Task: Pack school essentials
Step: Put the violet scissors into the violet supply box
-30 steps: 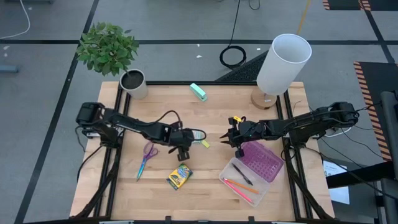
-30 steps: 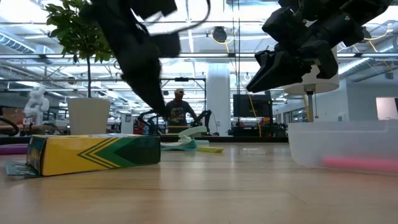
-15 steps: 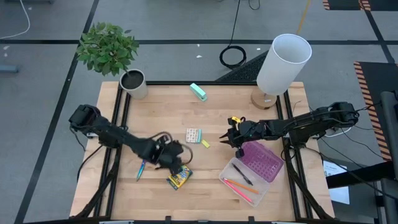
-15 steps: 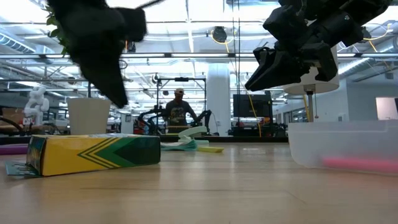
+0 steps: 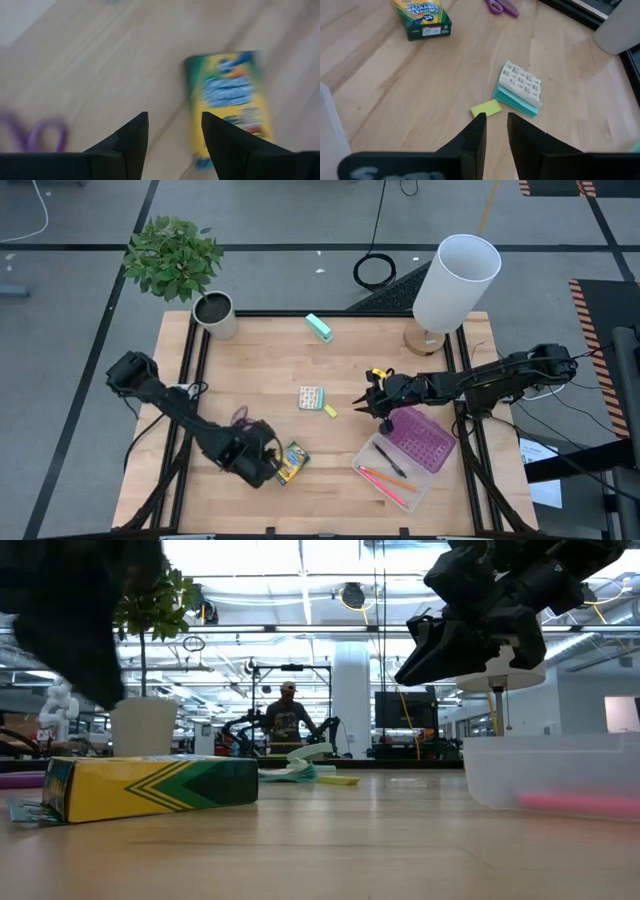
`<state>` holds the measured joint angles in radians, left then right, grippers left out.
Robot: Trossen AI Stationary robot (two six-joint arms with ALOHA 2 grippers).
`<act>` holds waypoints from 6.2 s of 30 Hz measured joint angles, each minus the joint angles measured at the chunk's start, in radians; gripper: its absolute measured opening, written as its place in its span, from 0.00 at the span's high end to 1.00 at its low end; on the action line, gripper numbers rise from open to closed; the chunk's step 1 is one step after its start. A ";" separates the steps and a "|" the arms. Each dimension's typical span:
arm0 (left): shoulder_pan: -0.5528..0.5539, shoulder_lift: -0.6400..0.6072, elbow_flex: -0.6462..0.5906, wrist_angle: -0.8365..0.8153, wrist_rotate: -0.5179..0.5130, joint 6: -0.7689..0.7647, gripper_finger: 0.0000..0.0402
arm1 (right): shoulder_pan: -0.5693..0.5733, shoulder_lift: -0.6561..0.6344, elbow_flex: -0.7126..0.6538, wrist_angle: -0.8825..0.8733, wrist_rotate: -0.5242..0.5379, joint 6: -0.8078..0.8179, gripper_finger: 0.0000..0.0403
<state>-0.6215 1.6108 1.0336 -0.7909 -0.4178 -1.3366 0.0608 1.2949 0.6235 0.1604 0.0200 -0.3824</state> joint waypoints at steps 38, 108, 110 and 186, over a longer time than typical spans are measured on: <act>0.366 -0.002 -0.121 -0.251 0.336 0.058 0.53 | 0.000 0.000 0.000 -0.047 -0.007 0.029 0.83; 0.412 -0.178 0.049 -0.067 -0.083 0.478 0.81 | 0.000 0.000 0.000 -0.030 -0.048 0.134 0.83; 0.418 -0.179 0.048 -0.066 -0.062 0.479 0.81 | 0.000 0.000 0.000 -0.029 -0.048 0.134 0.83; 0.463 -0.068 -0.188 0.457 0.022 0.835 0.97 | 0.000 0.000 -0.053 0.067 -0.052 0.109 0.83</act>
<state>-0.1585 1.5433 0.8452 -0.3340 -0.3962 -0.5015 0.0608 1.2949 0.5709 0.2274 -0.0319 -0.2737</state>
